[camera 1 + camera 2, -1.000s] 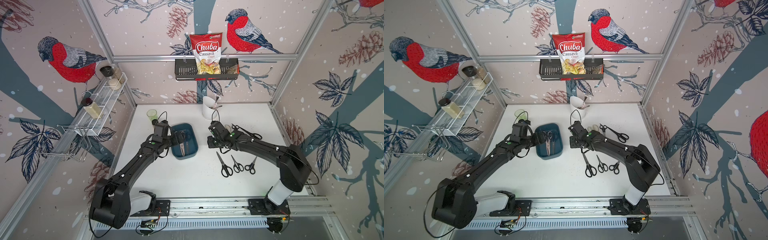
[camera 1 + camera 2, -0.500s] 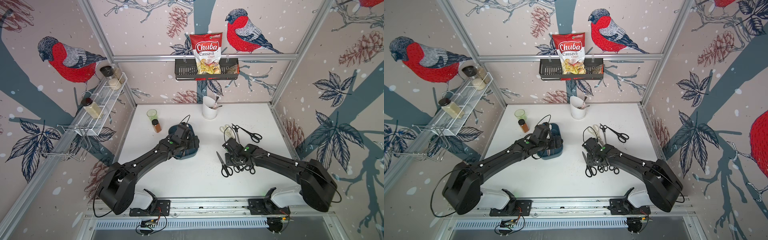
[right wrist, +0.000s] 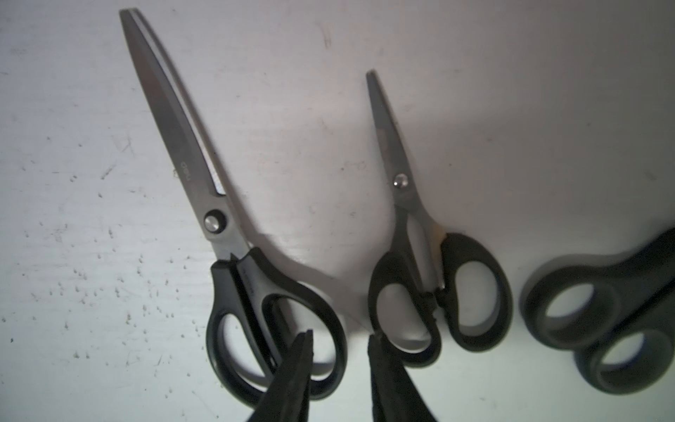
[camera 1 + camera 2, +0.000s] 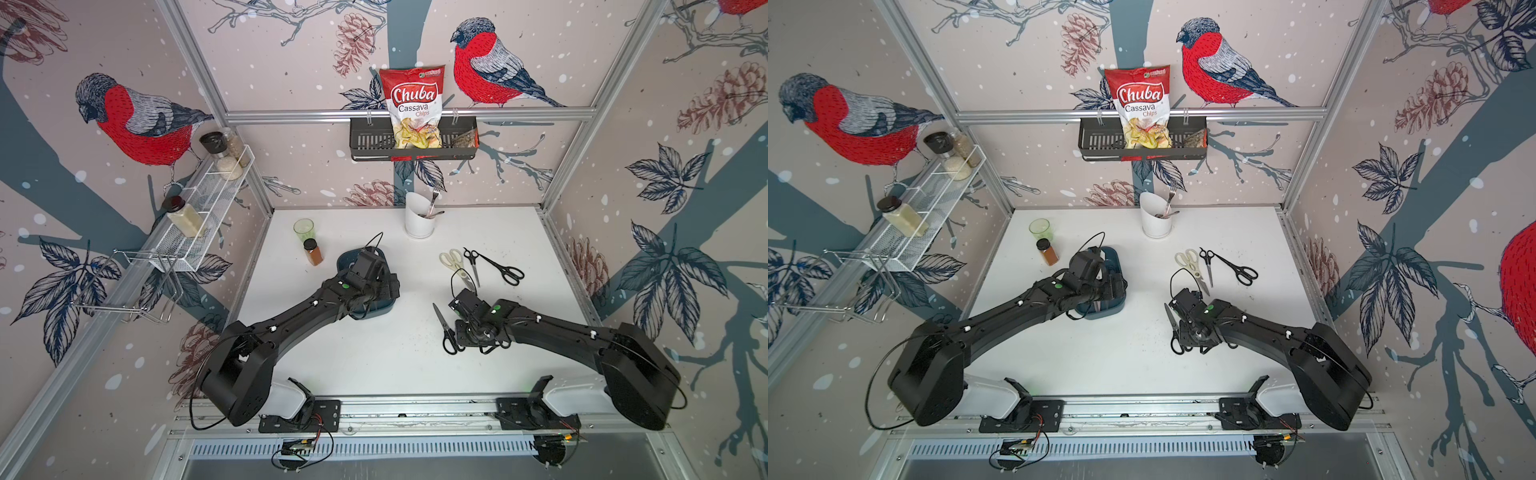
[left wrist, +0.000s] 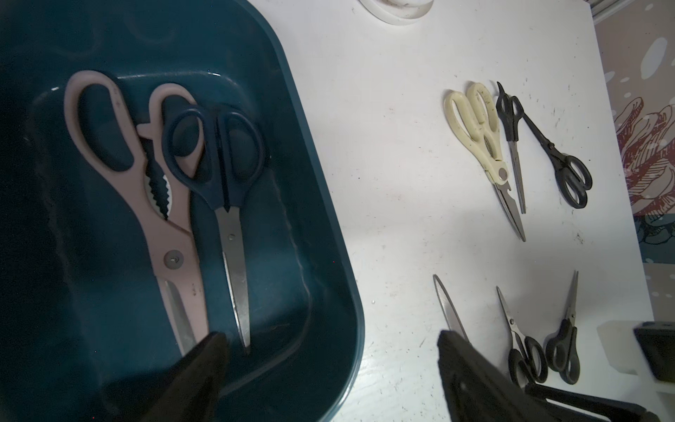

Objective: Put the scissors into the storage box
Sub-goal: Pick up the scissors from the center of the board.

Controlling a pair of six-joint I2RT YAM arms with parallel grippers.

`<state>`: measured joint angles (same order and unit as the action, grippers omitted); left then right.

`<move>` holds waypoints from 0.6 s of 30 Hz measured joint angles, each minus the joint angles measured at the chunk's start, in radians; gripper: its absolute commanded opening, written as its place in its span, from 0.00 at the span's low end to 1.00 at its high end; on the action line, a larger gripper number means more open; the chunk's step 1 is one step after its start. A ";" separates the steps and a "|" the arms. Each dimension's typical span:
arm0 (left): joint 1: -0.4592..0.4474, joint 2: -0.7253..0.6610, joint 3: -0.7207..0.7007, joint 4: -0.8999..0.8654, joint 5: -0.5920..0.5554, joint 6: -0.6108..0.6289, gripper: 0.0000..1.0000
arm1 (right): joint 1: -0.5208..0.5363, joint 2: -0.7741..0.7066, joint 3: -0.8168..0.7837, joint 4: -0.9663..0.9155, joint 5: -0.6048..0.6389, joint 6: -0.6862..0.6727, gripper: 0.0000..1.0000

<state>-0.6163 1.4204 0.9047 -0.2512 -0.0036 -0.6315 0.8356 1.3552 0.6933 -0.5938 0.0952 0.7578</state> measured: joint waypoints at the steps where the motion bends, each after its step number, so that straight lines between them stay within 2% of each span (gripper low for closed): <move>1: 0.000 0.001 0.000 0.000 0.000 0.000 0.93 | 0.000 0.002 -0.002 0.005 -0.004 0.000 0.31; 18: -0.001 -0.007 -0.020 0.000 -0.022 -0.008 0.94 | 0.018 0.068 -0.014 0.047 0.003 0.000 0.22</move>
<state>-0.6170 1.4136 0.8848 -0.2516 -0.0254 -0.6395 0.8532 1.4231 0.6788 -0.5468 0.0986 0.7578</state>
